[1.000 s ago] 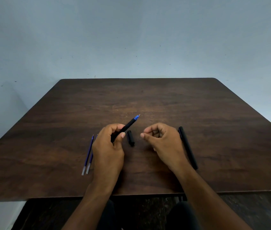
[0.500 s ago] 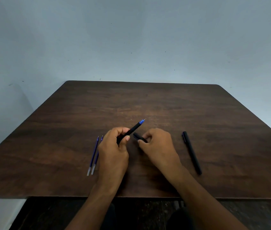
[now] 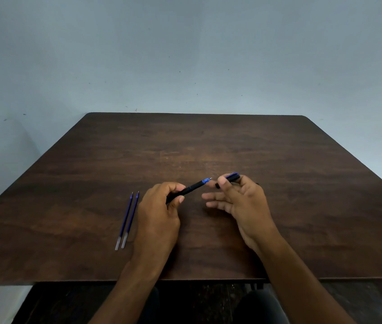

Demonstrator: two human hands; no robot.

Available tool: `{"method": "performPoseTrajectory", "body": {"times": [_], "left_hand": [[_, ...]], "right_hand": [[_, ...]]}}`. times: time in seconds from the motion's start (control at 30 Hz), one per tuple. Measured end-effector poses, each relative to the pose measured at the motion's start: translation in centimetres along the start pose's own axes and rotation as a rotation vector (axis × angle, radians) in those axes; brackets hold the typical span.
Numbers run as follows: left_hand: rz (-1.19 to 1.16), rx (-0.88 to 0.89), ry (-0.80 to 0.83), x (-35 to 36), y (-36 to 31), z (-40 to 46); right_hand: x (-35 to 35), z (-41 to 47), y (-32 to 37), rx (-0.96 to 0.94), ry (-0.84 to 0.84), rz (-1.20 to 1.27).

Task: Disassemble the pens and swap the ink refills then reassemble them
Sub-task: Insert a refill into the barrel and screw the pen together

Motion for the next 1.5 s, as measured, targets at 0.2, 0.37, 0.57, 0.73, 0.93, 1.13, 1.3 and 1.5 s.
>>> {"method": "performPoseTrajectory", "body": {"times": [0.2, 0.37, 0.57, 0.73, 0.93, 1.13, 1.3, 1.5], "left_hand": [[0.011, 0.016, 0.022, 0.1, -0.4, -0.1], [0.022, 0.014, 0.031, 0.2, -0.5, -0.1], [0.040, 0.020, 0.038, 0.3, -0.6, 0.0], [0.040, 0.033, 0.039, 0.3, -0.7, -0.1], [0.030, 0.018, 0.047, 0.4, -0.7, -0.2], [0.051, 0.044, 0.055, 0.5, -0.9, -0.3], [0.056, 0.052, 0.064, 0.6, -1.0, -0.3], [0.058, 0.054, 0.058, 0.4, -1.1, -0.4]], "right_hand": [[-0.1, 0.1, -0.1, 0.021, 0.003, 0.211], [0.0, 0.1, 0.0, 0.003, 0.028, 0.231], [-0.1, 0.1, 0.5, -0.024, 0.010, 0.245], [0.1, 0.0, 0.6, -0.026, 0.019, 0.250], [0.0, 0.1, 0.4, -0.032, 0.018, 0.236], [0.1, 0.0, 0.4, -0.036, 0.043, 0.182], [0.3, -0.2, 0.3, -0.031, 0.049, 0.168], [0.6, -0.5, 0.1, -0.006, 0.095, 0.160]]}}
Point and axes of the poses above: each hand's wrist, its own z-axis towards the middle knuckle, its own x-axis out of the palm, y = z × x, the point moved 9 cm from there along z, towards the middle knuckle, and after that the axes turned 3 degrees about -y, right-handed, at the moved point
